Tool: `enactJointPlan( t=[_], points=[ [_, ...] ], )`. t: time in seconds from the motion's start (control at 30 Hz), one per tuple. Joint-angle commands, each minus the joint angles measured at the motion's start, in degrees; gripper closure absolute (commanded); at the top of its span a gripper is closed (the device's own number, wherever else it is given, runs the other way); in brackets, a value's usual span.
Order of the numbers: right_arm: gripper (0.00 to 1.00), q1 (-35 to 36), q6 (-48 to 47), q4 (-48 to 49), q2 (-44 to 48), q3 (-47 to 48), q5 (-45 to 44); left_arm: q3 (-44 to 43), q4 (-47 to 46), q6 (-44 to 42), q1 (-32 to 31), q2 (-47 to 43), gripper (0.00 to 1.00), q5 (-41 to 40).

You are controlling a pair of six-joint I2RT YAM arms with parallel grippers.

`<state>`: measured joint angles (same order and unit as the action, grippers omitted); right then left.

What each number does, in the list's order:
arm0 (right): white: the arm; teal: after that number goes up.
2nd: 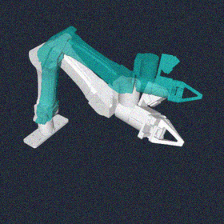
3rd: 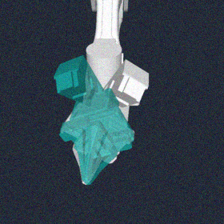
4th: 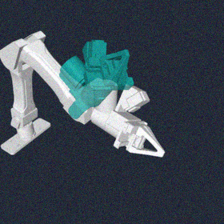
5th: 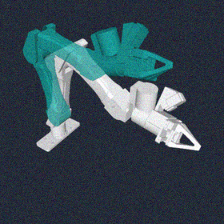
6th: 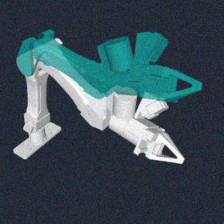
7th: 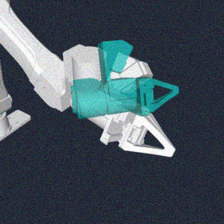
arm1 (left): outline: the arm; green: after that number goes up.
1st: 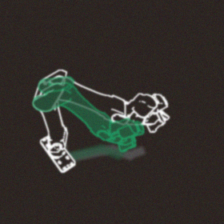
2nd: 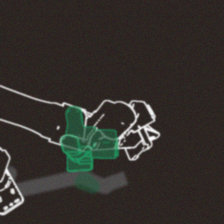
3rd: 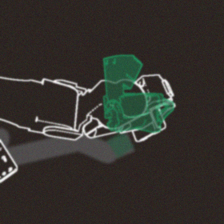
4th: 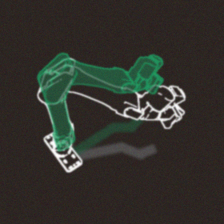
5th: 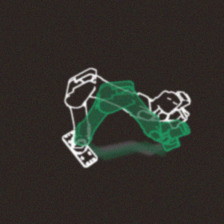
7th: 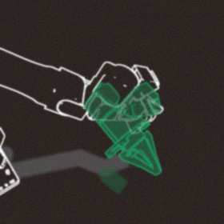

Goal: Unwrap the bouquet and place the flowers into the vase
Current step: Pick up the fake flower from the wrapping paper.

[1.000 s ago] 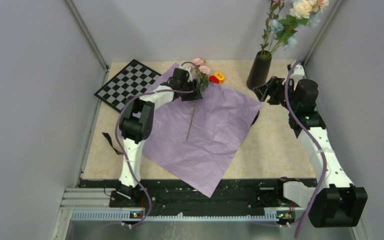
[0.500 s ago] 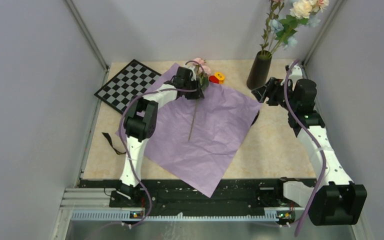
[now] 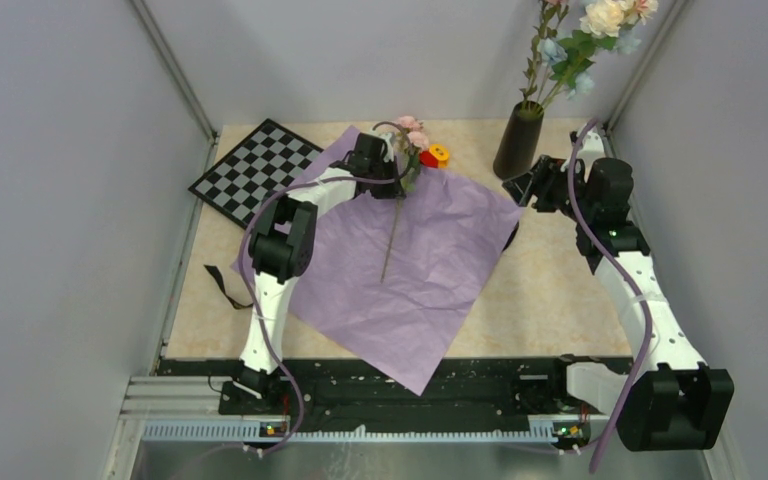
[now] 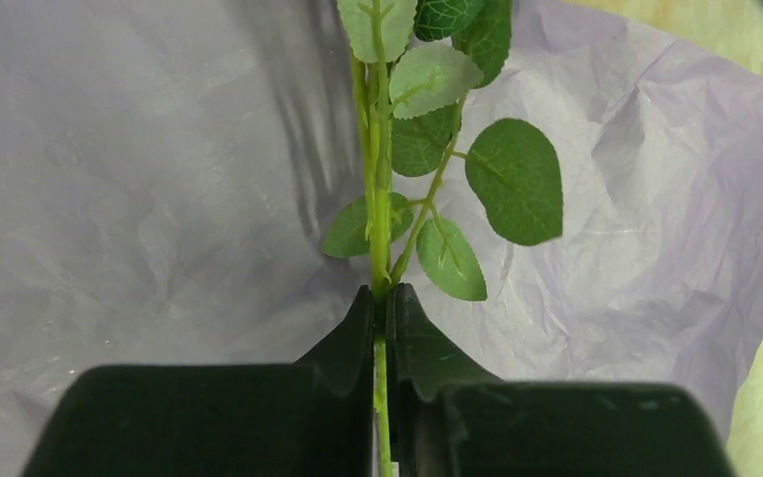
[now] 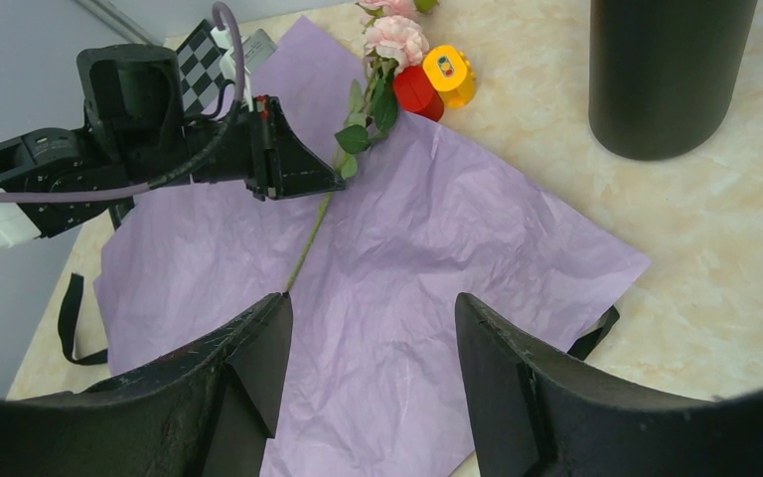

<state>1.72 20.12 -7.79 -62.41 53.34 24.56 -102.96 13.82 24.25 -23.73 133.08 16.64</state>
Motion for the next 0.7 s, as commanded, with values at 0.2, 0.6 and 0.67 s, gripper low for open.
enactJointPlan(
  t=[0.2,0.6,0.67],
  points=[
    [0.38,0.39,0.04,-0.11,1.02,1.57,0.84,3.53,-5.13,0.53,-0.27,-4.41,1.00,1.01],
    [0.29,0.39,1.78,2.95,2.18,0.06,5.74,17.98,-22.60,7.52,-0.36,-20.50,1.00,2.53],
    [0.29,0.39,3.01,5.14,2.64,-0.71,8.13,20.40,-24.62,8.89,-0.36,-23.18,1.00,3.32]
  ],
)
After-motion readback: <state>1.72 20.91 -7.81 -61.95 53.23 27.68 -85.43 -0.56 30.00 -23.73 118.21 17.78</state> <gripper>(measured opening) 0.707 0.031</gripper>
